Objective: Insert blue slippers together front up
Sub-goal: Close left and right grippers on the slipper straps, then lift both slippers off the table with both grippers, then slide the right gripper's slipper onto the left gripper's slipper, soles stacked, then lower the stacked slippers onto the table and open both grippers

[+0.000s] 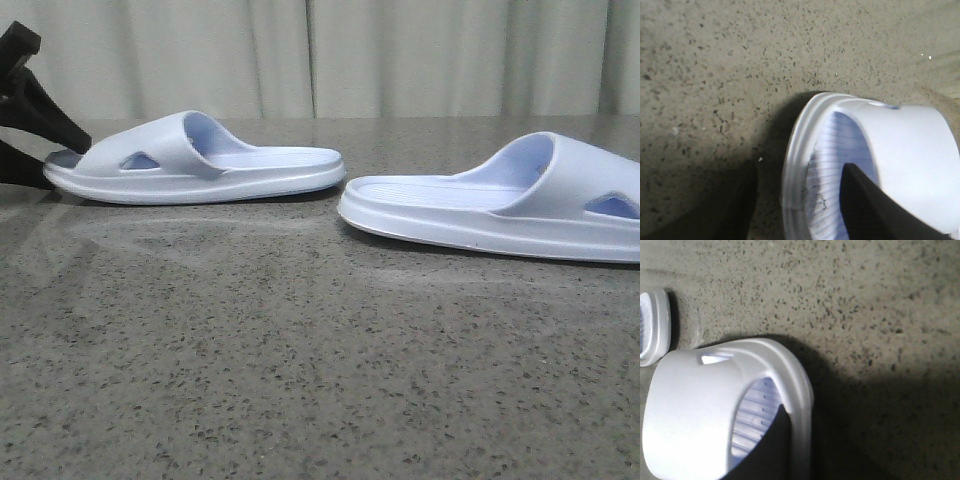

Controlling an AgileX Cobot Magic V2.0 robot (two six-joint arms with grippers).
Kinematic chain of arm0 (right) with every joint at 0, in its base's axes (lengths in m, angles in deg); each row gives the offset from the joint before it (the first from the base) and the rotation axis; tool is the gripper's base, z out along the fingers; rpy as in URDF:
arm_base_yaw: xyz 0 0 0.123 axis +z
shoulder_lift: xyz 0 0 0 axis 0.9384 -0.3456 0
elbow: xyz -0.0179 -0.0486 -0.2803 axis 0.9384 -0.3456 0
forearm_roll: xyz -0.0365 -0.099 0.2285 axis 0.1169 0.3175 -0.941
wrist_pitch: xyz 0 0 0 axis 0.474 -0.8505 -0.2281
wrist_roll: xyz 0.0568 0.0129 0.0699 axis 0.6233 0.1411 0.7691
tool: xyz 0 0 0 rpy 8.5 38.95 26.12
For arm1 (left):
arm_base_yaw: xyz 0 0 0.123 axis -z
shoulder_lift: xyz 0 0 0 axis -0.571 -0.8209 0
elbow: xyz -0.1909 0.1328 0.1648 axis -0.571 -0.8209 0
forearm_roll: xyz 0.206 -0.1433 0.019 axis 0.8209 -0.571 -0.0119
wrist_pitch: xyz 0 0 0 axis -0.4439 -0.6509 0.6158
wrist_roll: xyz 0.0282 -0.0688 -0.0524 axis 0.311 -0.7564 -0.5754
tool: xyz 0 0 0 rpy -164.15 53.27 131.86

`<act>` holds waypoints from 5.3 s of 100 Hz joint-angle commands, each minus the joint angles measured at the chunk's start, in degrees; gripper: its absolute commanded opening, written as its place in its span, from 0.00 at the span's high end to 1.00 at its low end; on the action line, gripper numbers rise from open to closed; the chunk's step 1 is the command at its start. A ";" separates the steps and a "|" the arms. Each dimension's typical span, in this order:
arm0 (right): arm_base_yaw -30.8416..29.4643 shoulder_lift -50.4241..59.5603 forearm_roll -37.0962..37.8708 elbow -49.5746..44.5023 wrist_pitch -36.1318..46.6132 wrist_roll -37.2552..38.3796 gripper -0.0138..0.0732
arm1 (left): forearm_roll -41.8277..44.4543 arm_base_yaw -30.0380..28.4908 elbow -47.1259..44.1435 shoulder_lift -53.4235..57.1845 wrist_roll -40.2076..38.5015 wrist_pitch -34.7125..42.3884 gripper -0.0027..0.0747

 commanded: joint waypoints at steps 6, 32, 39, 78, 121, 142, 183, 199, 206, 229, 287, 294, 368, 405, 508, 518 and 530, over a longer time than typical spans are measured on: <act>-0.20 0.97 -1.43 0.96 -0.98 -0.63 0.96 | -2.66 0.21 1.37 1.20 0.86 -2.23 0.61; -0.20 0.97 -1.55 0.96 -1.46 -0.63 0.96 | -2.66 0.21 1.37 1.20 0.86 -4.49 0.95; -0.20 0.97 -1.97 0.96 -1.98 -0.63 0.96 | -2.76 0.09 1.37 1.20 0.86 -5.10 0.95; -0.20 1.33 -17.77 1.00 -13.38 -8.16 0.96 | -2.76 -4.91 1.37 8.05 1.72 -10.93 0.95; 1.98 6.31 -23.02 4.20 -13.41 -8.18 0.96 | -10.06 -10.47 1.37 14.51 1.48 -23.42 0.95; 6.74 5.45 -24.87 7.60 -12.11 -8.91 0.96 | -13.66 -10.34 1.37 15.33 -1.21 -23.42 0.95; 14.43 3.00 -25.49 16.34 -6.86 -8.91 0.96 | -16.78 -4.51 1.37 15.79 -2.39 -23.42 0.95; 17.96 -1.53 -27.46 17.79 -7.39 -8.74 0.96 | -17.11 -1.69 1.37 15.79 -3.26 -23.42 0.94; 19.58 -3.46 -28.96 18.04 -8.34 -8.74 0.96 | -17.69 -0.32 1.37 15.93 -3.26 -23.42 0.94; 25.87 -8.63 -29.69 20.07 -9.32 -8.74 0.96 | -20.39 1.55 1.37 15.93 -3.26 -23.42 0.94; 32.60 -12.99 -30.91 24.97 -8.58 -8.57 0.96 | -21.91 2.74 3.34 16.45 -4.16 -23.42 0.94; 33.75 -13.52 -31.04 26.53 -8.89 -8.57 0.96 | -20.94 2.74 3.34 16.45 -4.41 -23.42 0.94; 31.16 -13.79 -27.70 27.97 -13.35 -7.35 0.67 | -20.00 -1.48 3.34 16.45 -4.48 -23.42 0.95; 25.15 -12.23 -27.20 27.97 -13.35 -6.84 0.52 | -13.93 -6.13 3.34 16.34 -4.48 -21.77 0.95; 17.04 -6.85 -20.57 28.01 -13.35 -5.37 0.52 | -12.06 2.45 -2.60 6.85 12.66 -2.15 0.64; 16.93 -6.85 -19.71 28.01 -13.35 -5.37 0.52 | -10.70 2.45 -2.60 6.85 13.85 -2.15 0.39; 16.06 -6.85 -19.09 28.01 -13.35 -5.37 0.52 | -8.35 1.19 -1.72 6.85 13.85 -3.83 0.28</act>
